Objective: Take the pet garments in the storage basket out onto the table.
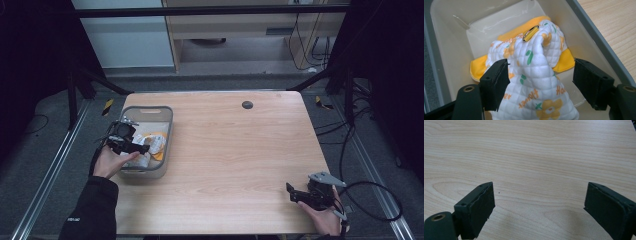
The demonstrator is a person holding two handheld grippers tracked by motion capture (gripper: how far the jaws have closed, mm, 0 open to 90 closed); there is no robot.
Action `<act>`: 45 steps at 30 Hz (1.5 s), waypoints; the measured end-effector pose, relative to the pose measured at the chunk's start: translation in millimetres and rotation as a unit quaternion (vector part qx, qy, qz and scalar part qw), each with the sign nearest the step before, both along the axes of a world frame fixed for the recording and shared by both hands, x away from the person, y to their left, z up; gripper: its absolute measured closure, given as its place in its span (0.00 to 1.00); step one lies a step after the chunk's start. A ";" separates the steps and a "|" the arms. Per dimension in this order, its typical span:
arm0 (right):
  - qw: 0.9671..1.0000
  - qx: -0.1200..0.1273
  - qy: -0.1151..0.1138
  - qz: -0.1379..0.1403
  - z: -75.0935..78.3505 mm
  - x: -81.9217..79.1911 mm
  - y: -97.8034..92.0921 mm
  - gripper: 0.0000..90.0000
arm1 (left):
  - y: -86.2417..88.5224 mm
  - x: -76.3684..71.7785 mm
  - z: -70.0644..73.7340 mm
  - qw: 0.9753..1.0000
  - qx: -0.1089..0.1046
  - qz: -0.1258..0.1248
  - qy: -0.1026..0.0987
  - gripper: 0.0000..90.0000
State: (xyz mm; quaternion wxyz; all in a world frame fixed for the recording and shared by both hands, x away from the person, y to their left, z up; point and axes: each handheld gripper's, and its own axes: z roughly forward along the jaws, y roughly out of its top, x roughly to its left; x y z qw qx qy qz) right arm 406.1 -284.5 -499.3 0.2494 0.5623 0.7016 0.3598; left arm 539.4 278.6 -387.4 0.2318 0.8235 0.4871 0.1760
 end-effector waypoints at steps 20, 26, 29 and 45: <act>1.000 -0.003 0.001 0.006 -0.9 0.8 0.5 0.10 | 3.3 11.3 -20.0 0.999 0.005 0.003 0.053 0.51; 1.000 -0.001 0.005 0.008 -1.3 1.0 1.4 0.10 | 5.3 14.0 -19.6 0.997 0.000 0.014 0.070 0.60; 1.000 -0.002 0.003 0.008 -1.3 1.1 1.1 0.10 | 6.4 14.7 -19.8 0.997 -0.003 0.016 0.074 0.67; 1.000 -0.003 0.004 0.009 -1.4 0.9 0.9 0.10 | 10.7 11.8 -11.1 0.997 -0.003 0.016 0.077 0.86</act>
